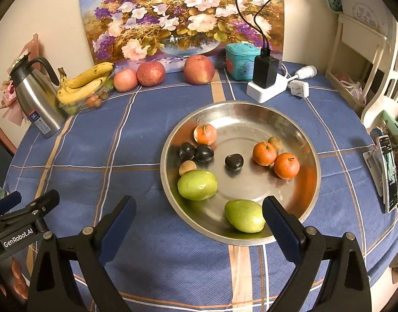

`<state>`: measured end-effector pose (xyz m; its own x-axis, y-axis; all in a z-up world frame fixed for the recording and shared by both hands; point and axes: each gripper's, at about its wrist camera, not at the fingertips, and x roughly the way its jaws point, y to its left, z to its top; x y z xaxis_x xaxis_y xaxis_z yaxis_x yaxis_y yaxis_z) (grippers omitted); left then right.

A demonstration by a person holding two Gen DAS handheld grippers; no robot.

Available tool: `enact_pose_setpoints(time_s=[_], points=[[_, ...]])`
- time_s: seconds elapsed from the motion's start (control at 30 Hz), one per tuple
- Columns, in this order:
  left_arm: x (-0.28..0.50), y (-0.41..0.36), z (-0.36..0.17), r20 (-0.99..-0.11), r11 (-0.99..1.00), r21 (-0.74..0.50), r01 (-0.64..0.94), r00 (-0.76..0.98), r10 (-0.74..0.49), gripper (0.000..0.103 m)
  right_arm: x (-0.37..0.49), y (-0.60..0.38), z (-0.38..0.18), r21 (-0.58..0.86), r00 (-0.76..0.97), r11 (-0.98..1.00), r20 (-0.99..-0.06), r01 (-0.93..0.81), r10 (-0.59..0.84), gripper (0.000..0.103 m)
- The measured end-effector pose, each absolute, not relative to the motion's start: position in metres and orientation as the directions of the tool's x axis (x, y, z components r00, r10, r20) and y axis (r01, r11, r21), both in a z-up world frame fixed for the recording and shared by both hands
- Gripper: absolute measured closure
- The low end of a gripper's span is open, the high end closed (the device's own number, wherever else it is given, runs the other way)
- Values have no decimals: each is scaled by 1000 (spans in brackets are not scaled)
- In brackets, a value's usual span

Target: Organize fruits

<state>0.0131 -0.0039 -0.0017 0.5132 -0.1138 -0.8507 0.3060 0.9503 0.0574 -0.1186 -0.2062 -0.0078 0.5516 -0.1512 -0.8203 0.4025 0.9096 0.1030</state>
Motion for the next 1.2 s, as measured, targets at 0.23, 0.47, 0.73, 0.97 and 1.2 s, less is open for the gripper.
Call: enact_pose_setpoints(time_s=[0.23, 0.47, 0.73, 0.97, 1.2], points=[[13, -6, -2, -853, 948, 52, 315, 507, -122, 0, -118, -206, -8, 103, 551, 910, -821, 402, -151, 6], [13, -6, -4, -856, 947, 49, 317, 502, -123, 0, -118, -206, -8, 105, 553, 910, -820, 401, -149, 6], [12, -7, -4, -855, 947, 57, 318, 505, -118, 0, -119, -206, -10, 107, 551, 910, -821, 401, -147, 6], [12, -7, -5, -856, 948, 58, 312, 504, -114, 0, -118, -207, -9, 108, 551, 909, -822, 402, -145, 6], [13, -6, -7, -859, 951, 59, 303, 501, -106, 0, -119, -209, -10, 115, 547, 903, -824, 415, -146, 6]])
